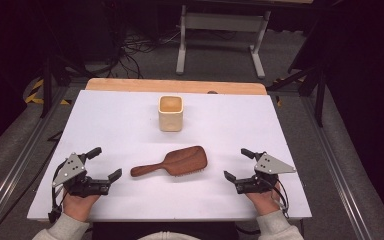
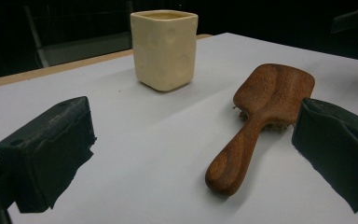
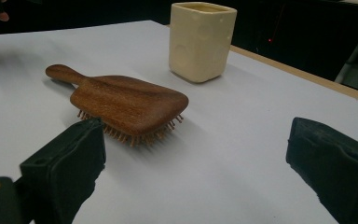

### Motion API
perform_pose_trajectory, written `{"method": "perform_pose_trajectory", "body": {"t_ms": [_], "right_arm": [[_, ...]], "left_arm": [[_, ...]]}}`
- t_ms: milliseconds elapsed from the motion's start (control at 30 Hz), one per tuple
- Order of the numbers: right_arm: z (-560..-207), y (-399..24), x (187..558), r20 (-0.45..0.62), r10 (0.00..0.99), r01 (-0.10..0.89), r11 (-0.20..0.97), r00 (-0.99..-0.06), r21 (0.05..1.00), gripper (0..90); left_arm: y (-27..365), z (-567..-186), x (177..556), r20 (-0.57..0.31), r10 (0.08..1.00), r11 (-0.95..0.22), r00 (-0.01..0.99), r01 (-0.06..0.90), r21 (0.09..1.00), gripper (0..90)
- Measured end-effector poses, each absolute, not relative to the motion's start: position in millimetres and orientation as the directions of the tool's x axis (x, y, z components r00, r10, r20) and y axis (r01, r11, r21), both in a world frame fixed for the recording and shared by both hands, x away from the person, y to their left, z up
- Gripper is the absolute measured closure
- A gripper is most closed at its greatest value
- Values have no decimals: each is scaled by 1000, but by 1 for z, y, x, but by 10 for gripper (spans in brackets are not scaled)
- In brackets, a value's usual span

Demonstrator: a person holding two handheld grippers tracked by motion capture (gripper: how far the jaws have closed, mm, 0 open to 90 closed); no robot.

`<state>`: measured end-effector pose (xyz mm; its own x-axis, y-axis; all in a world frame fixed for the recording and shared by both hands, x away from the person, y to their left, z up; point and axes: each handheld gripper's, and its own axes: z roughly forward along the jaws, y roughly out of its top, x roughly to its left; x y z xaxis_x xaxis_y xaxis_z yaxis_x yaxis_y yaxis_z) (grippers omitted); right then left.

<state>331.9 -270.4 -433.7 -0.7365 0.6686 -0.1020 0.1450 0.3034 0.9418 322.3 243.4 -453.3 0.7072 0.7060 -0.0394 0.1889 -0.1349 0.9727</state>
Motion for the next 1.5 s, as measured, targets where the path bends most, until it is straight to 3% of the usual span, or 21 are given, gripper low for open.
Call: {"method": "perform_pose_trajectory", "body": {"t_ms": [533, 800, 1067, 1500], "right_arm": [[-434, -269, 330, -97, 664, 147, 301, -741, 942, 57], [-434, -270, 330, -89, 660, 144, 291, -746, 946, 62], [-434, -269, 331, -86, 657, 147, 292, -749, 945, 64], [-434, -269, 331, -75, 650, 154, 288, -756, 945, 68]], "left_arm": [[244, -449, 322, -41, 693, -132, 720, 183, 974, 20], [246, -446, 327, -127, 651, -106, 748, 255, 961, 2], [237, -437, 329, -86, 650, -154, 756, 241, 958, 23], [207, -419, 342, -69, 562, -198, 824, 216, 956, 36]]}}
